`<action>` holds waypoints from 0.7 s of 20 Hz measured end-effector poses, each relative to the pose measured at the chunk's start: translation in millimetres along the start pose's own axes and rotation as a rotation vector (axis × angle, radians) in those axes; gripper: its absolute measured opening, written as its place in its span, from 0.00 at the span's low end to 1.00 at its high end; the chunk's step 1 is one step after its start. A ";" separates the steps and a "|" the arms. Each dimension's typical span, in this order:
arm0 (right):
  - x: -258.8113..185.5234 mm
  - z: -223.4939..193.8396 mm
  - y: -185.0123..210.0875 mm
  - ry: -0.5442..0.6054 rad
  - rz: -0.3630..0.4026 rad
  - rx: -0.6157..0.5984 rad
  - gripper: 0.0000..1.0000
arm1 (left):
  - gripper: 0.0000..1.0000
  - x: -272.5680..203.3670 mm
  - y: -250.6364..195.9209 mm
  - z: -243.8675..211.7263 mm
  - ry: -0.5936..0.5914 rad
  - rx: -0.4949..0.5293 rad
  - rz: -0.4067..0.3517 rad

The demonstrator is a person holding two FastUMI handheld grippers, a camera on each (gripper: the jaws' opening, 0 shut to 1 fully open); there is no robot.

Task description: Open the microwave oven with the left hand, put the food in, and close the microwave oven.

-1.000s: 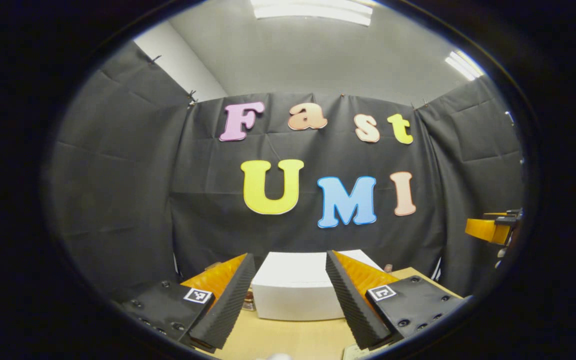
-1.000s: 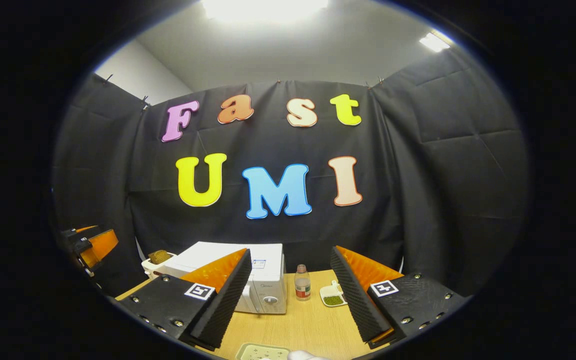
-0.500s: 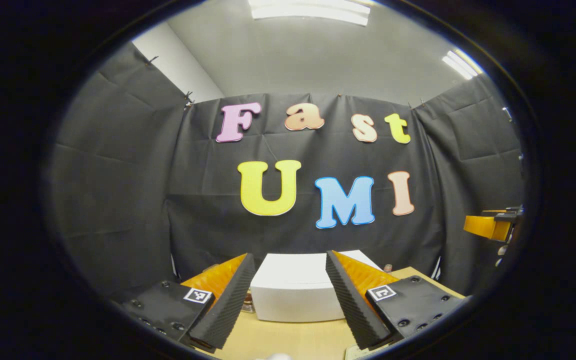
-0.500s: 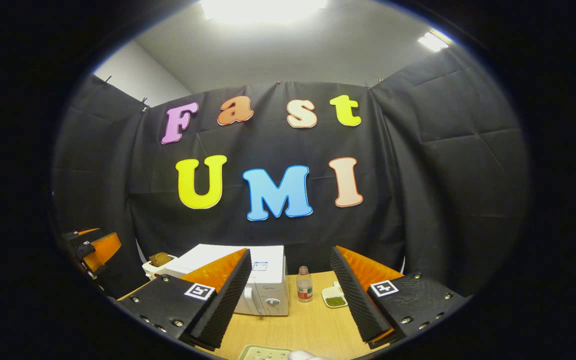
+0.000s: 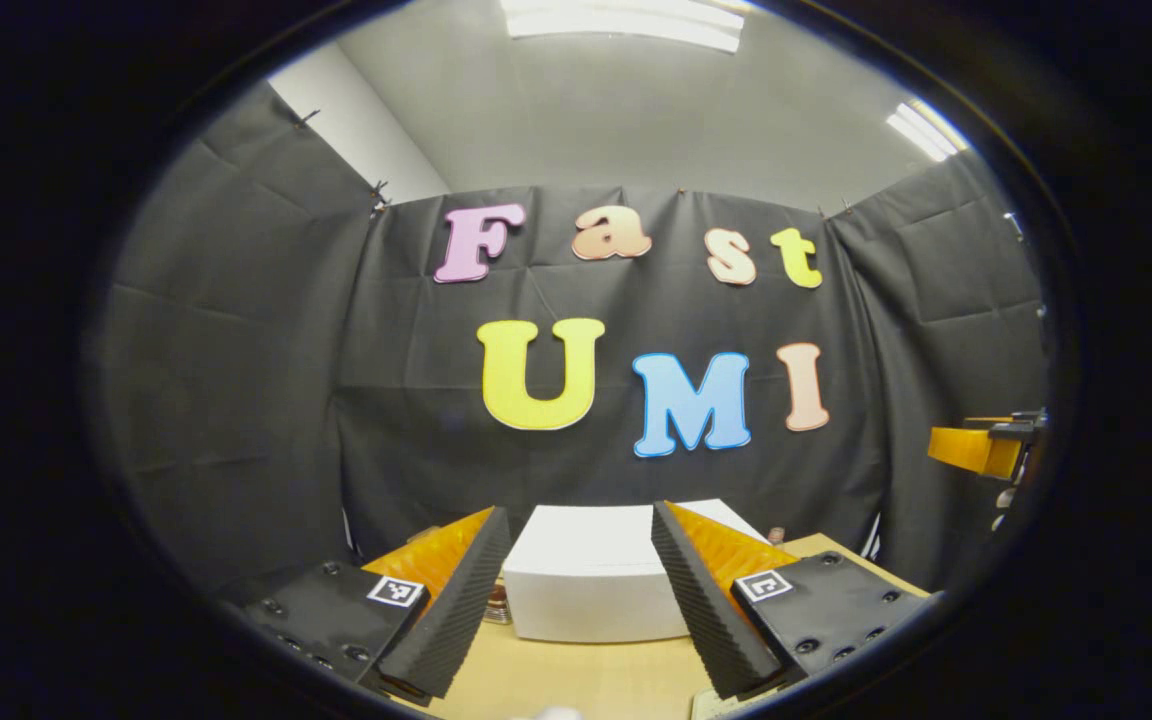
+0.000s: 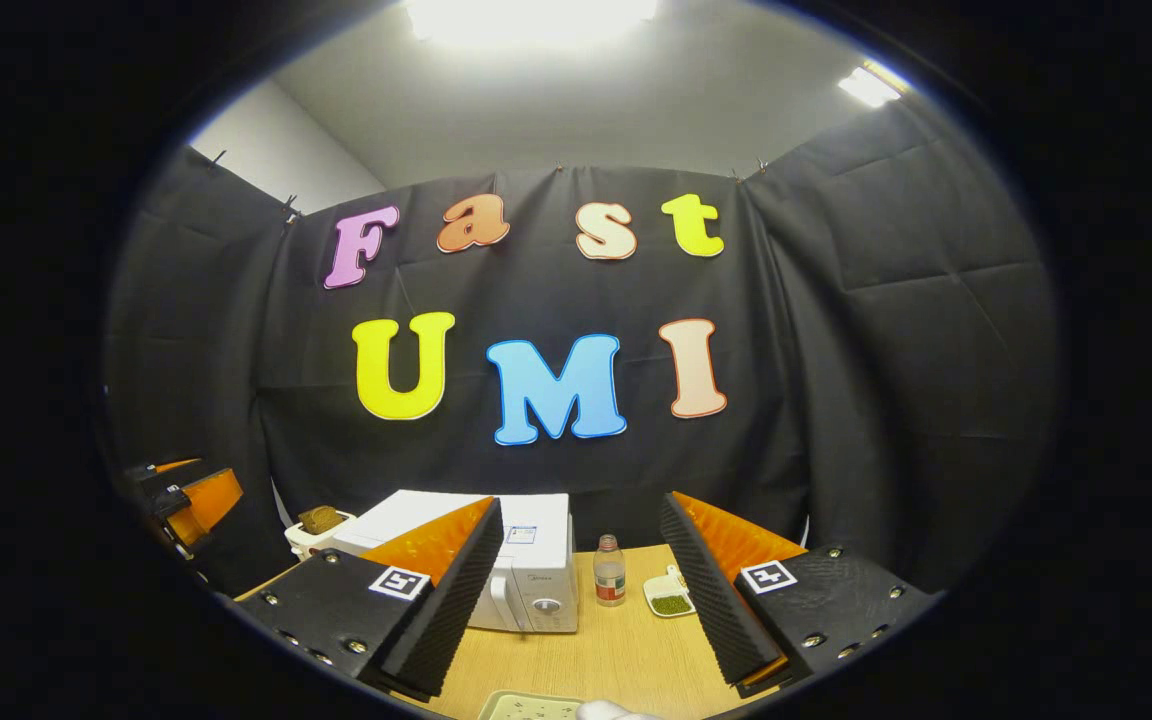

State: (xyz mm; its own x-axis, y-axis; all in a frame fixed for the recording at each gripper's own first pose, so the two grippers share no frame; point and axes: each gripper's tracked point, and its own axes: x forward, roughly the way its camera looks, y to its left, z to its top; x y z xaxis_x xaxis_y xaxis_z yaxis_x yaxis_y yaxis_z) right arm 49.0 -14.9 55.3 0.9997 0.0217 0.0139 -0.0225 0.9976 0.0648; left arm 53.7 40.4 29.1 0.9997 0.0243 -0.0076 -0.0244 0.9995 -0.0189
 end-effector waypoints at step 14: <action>12.0 4.4 4.7 0.006 -0.005 -0.009 0.97 | 0.95 9.0 -1.4 -1.8 0.002 -0.002 -0.014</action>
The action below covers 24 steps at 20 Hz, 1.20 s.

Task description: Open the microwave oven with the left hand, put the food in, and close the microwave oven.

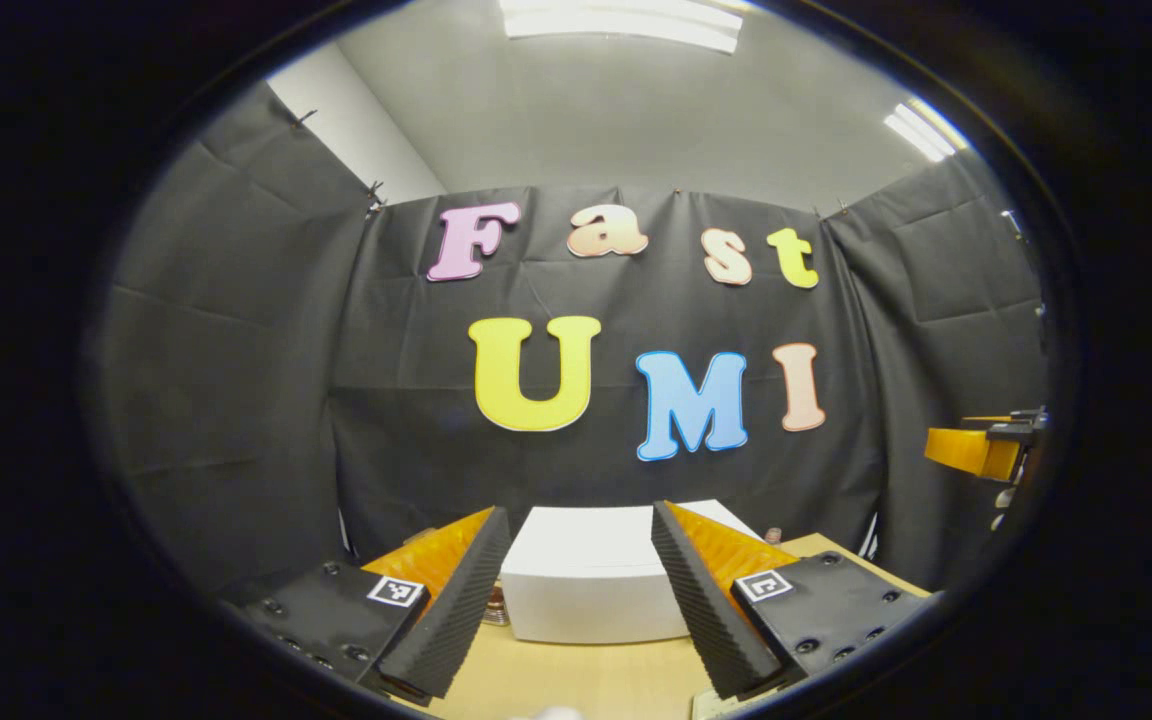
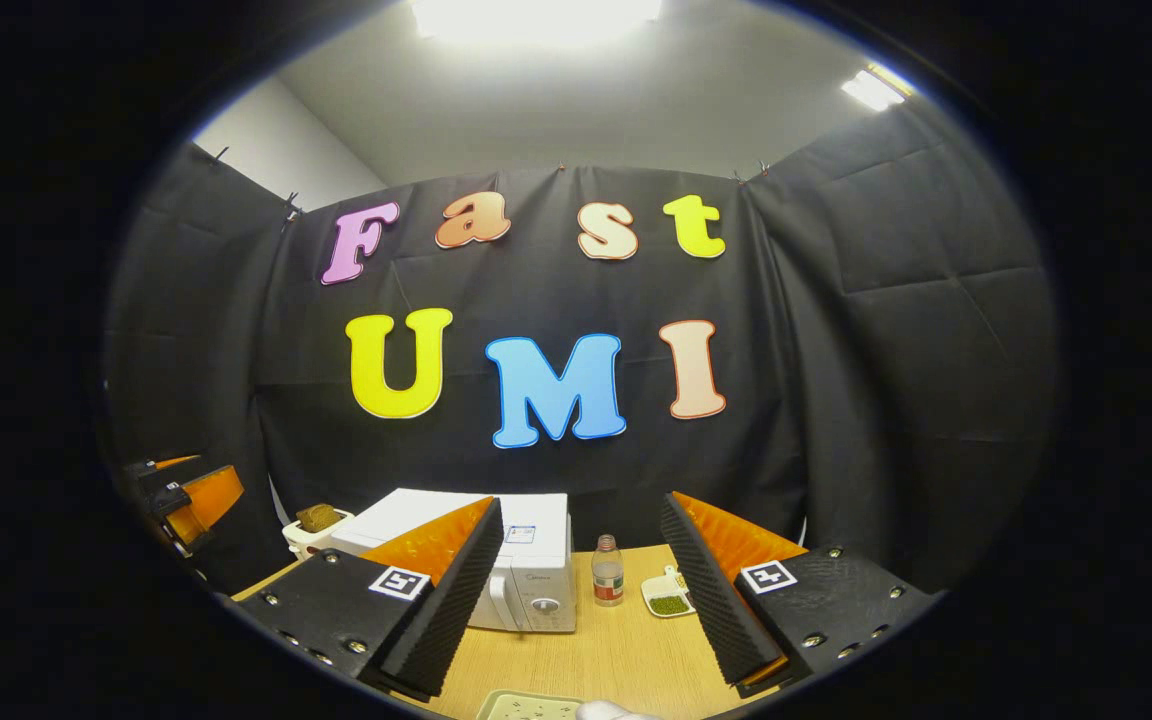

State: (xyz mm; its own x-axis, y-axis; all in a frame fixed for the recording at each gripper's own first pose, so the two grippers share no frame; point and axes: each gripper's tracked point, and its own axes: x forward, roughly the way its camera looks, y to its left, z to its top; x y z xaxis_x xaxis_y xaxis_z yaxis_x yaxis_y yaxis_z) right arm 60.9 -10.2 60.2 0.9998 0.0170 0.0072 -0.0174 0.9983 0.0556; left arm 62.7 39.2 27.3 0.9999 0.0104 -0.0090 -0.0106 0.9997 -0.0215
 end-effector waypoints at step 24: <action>1.6 7.8 0.3 0.016 0.013 0.003 0.97 | 0.97 0.1 5.1 0.4 0.007 0.003 0.007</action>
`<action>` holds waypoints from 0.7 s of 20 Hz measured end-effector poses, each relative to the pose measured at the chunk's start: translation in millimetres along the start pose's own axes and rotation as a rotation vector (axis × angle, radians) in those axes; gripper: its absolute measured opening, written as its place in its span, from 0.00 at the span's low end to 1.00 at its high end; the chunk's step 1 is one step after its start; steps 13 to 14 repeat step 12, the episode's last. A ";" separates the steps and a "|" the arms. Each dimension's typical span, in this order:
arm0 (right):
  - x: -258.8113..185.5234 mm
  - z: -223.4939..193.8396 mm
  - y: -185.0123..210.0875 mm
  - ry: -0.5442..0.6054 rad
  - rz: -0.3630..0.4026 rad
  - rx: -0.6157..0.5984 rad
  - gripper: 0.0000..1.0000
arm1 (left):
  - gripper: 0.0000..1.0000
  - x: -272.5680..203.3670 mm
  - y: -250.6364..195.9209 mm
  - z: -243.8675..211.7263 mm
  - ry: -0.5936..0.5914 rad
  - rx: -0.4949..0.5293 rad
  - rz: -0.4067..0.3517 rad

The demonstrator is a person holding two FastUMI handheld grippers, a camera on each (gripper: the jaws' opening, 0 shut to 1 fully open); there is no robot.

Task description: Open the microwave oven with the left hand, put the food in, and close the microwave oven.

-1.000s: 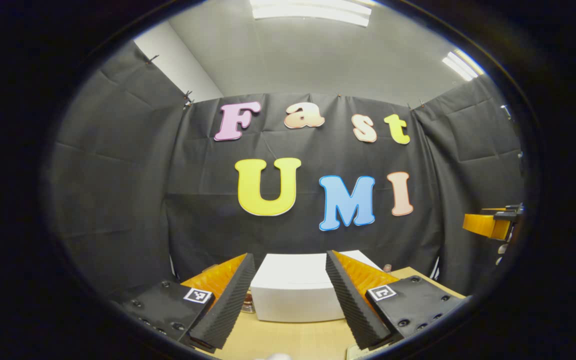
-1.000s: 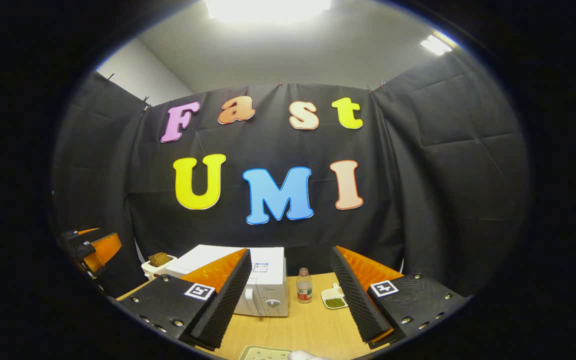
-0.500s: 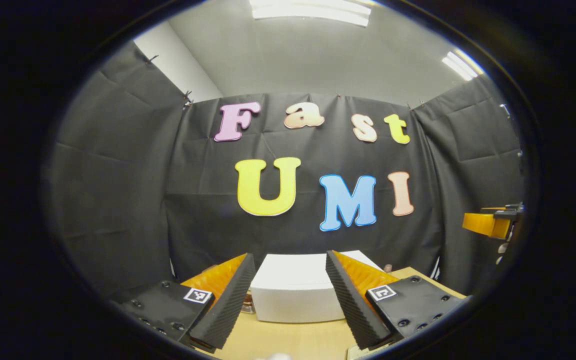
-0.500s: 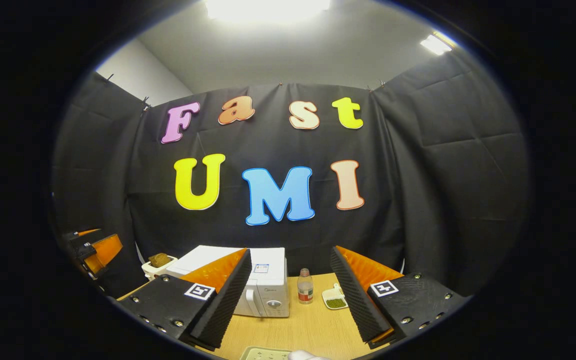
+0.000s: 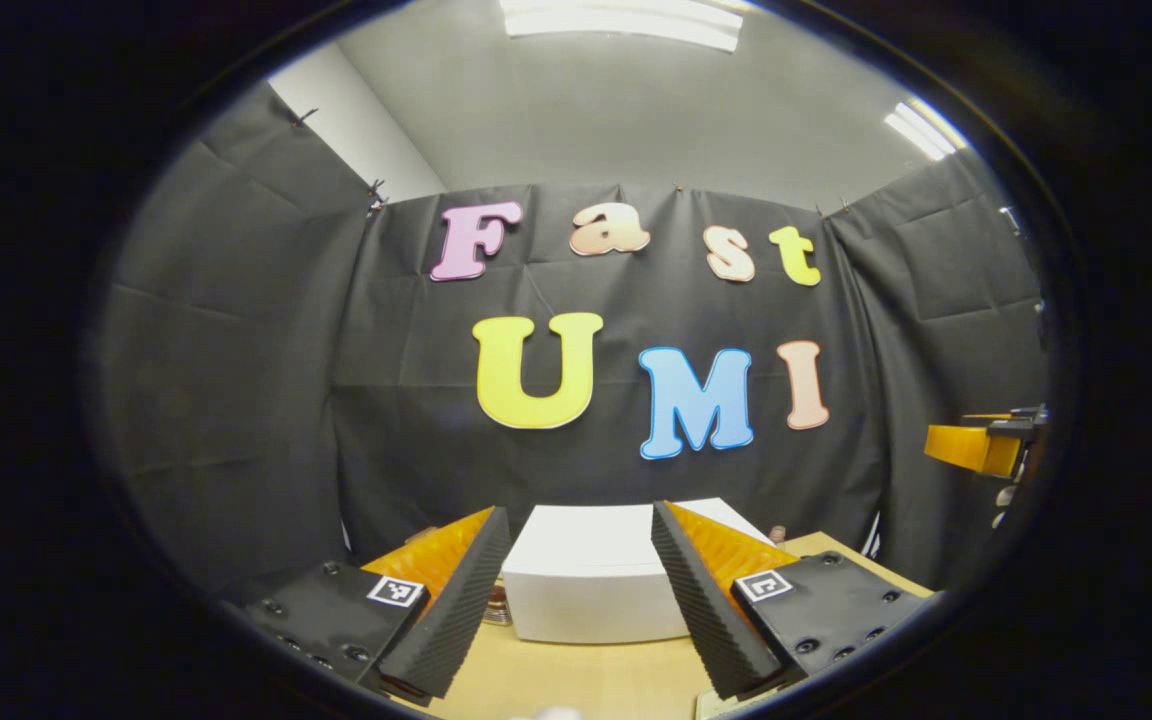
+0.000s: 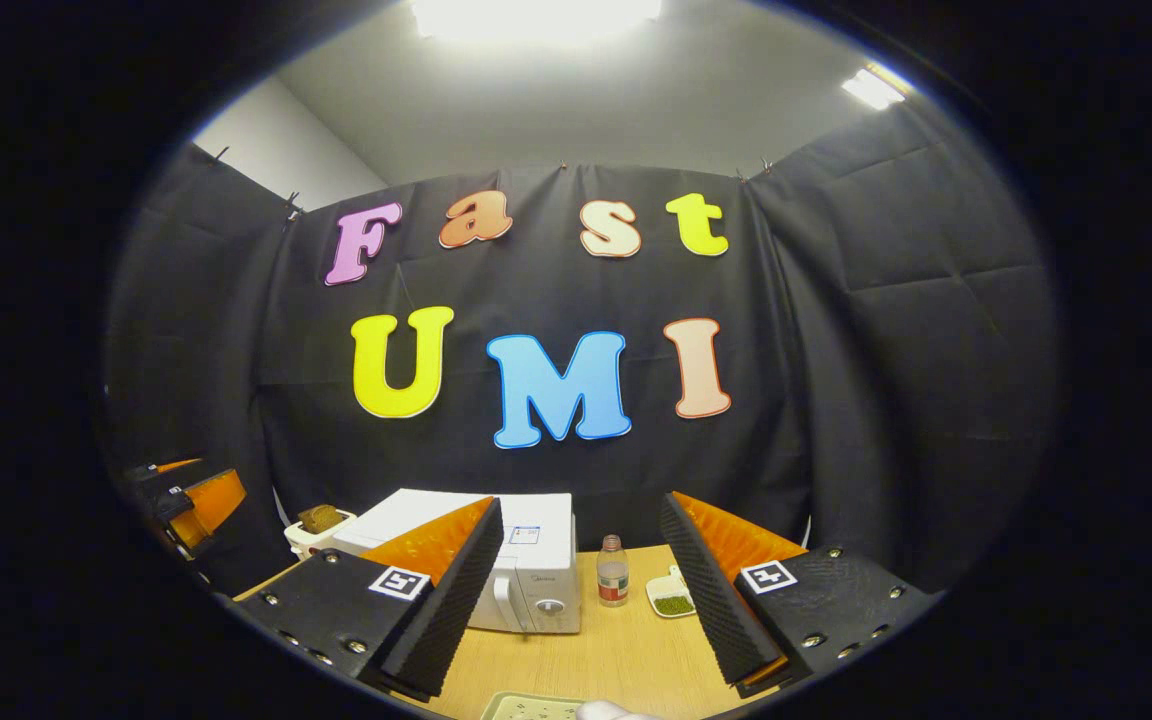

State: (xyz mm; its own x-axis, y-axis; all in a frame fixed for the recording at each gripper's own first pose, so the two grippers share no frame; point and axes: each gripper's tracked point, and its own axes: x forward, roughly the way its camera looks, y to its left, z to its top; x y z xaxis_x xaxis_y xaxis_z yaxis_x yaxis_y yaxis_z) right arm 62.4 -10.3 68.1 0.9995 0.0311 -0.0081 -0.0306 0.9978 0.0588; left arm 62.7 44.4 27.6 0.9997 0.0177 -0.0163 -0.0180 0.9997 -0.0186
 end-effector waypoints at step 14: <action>-8.4 -2.4 -10.2 0.003 -0.016 0.005 0.97 | 0.95 -0.9 -13.4 -1.1 0.003 0.005 -0.020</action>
